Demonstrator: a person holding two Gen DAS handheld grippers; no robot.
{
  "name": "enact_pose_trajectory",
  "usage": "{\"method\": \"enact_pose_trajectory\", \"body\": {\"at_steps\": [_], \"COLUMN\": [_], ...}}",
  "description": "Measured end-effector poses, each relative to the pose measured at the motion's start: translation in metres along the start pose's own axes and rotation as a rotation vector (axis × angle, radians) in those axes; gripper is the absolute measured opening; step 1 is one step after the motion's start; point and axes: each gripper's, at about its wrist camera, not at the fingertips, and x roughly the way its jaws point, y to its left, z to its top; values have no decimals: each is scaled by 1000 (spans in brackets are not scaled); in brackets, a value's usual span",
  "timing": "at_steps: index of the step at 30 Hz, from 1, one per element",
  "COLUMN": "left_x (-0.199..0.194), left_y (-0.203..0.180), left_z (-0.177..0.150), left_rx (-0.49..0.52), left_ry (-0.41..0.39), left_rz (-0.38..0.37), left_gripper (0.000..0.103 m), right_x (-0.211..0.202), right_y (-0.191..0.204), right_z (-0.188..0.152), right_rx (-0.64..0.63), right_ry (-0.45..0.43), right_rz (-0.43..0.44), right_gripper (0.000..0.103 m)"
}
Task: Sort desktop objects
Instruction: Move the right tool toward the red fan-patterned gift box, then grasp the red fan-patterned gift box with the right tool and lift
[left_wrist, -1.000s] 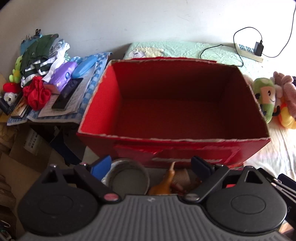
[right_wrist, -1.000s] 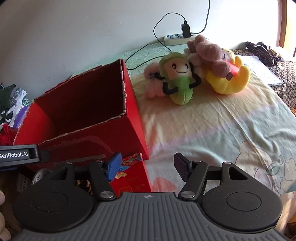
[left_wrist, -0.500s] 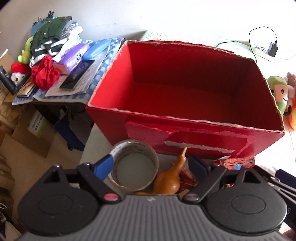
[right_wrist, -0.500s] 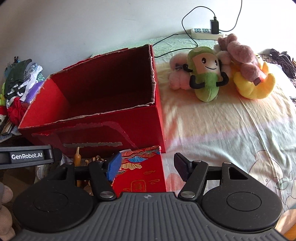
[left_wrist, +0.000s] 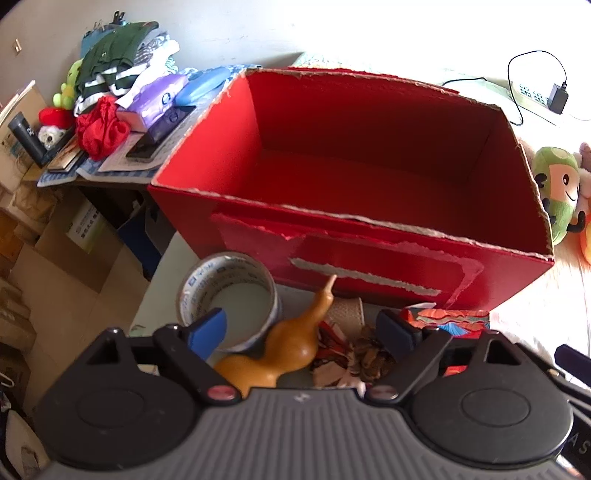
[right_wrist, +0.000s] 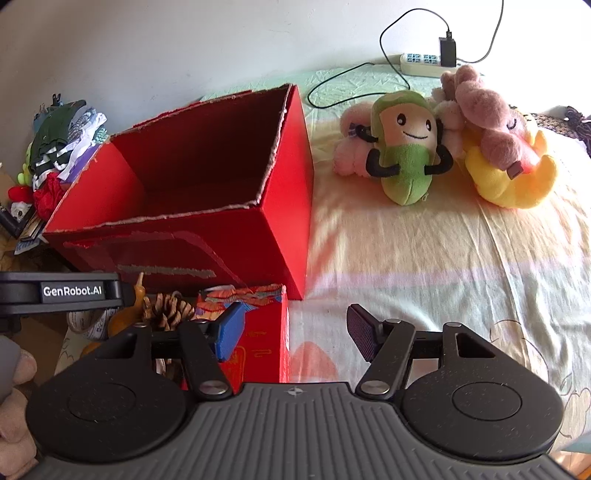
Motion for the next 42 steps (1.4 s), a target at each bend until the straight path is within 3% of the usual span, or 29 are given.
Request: {"method": "enact_pose_trajectory", "body": {"at_steps": [6,10,20,25,30,35,39,42], "left_x": [0,-8,-34,-27,-12,5,9,6], "left_y": [-9,-5,-24,-35,-45,-52,-59,-64], "left_z": [-14,-21,-56,-70,-74,-70,-69,-68], "left_rx": [26,45,213,273,298,298,301,328], "left_ry": [-12,-33,-127,-74,-10,35,18,20], "left_rz": [21,-8,-219,-332,-336,-408,-413,-409], "left_gripper": [84,81,62,62,61,62,72,74], "right_x": [1,-2,6,10,16,26,29,30], "right_y": [-18,-27,-47,-48,-48,-50,-52,-53], "right_z": [-5,-8,-11,-13,-12,-13,-14,-13], "right_rx": [17,38,99,116,127,129,115,108], "right_ry": [43,43,89,115,150,193,211,211], "right_rz": [35,55,156,238,284,308,320,323], "right_gripper": [61,59,55,55,51,41,41,41]}}
